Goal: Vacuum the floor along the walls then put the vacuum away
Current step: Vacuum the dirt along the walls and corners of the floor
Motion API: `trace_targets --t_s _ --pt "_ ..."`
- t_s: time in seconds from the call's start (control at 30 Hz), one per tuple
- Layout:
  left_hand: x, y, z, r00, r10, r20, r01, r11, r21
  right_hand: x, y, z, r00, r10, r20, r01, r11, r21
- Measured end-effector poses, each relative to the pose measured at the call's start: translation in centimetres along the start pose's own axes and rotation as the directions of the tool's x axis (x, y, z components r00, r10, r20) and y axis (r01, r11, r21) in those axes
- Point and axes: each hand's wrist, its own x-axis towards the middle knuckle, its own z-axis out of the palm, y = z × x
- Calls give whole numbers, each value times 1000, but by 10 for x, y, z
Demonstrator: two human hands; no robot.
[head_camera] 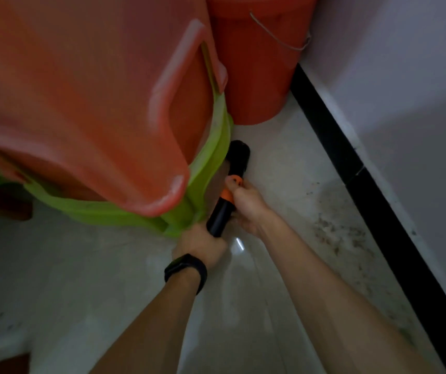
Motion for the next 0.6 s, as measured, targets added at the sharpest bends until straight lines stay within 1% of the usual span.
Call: trace_targets --t_s 0.1,0.17,0.27,0.43,0.6 --pt "-23 -39 1 998 -57 14 57 998 -14 -17 38 14 999 -25 43 25 1000 10" --pt "-33 -55 0 998 -50 25 50 999 9 -26 58 18 997 -70 20 70 998 -2" --pt "-37 -61 -3 995 3 100 -11 997 73 -36 72 14 981 -157 -113 149 986 -76" --pt "-34 -29 -5 952 106 287 -167 966 196 -56 73 -10 924 -180 -338 217 973 76" --pt "-32 17 8 901 202 384 -295 934 200 -67 56 -44 865 -129 -486 236 957 167"
